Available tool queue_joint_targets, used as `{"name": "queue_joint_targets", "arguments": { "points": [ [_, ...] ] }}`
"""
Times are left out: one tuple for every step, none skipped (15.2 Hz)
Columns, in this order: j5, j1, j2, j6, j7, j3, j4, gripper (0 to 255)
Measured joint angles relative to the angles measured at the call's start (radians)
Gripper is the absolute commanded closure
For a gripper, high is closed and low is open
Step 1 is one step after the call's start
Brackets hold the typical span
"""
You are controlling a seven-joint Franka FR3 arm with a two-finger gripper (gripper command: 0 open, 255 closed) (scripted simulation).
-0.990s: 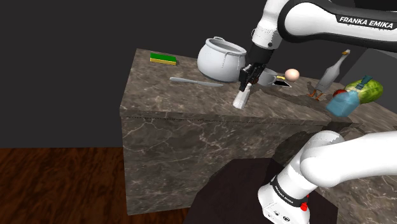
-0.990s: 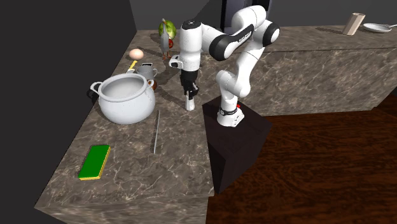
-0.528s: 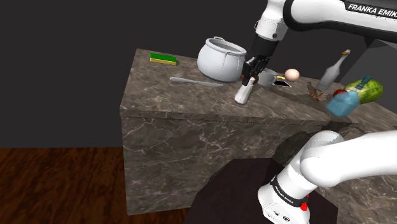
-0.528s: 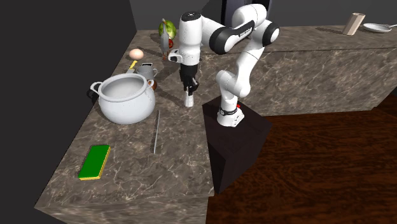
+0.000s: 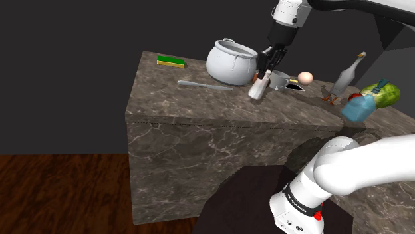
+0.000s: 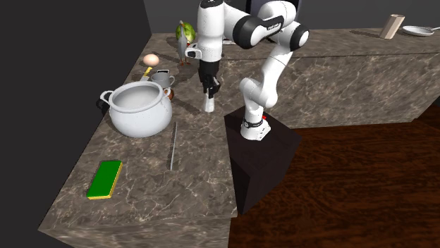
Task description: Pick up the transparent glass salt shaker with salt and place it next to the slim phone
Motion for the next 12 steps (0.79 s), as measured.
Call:
{"name": "queue_joint_targets", "arguments": {
  "points": [
    [-0.002,-0.001,0.002,-0.012,-0.004,-0.003,0.015,255],
    [-0.002,-0.002,0.011,-0.025,-0.004,-0.002,0.037,255],
    [-0.002,-0.002,0.017,-0.036,-0.004,-0.001,0.053,255],
    [-0.002,-0.002,0.021,-0.05,-0.004,-0.001,0.071,255],
    [-0.002,-0.003,0.026,-0.063,-0.005,-0.001,0.09,255],
    [-0.003,-0.003,0.03,-0.078,-0.008,-0.002,0.109,255],
    [-0.003,-0.004,0.034,-0.09,-0.007,-0.001,0.124,255],
    [-0.003,-0.004,0.042,-0.103,-0.007,0.0,0.146,255],
    [-0.004,-0.004,0.046,-0.114,-0.008,0.0,0.16,255],
    [-0.005,-0.005,0.054,-0.126,-0.009,0.0,0.18,255],
    [-0.005,-0.006,0.063,-0.139,-0.01,0.0,0.202,255],
    [-0.005,-0.006,0.068,-0.153,-0.011,0.0,0.222,255]
  ]
}}
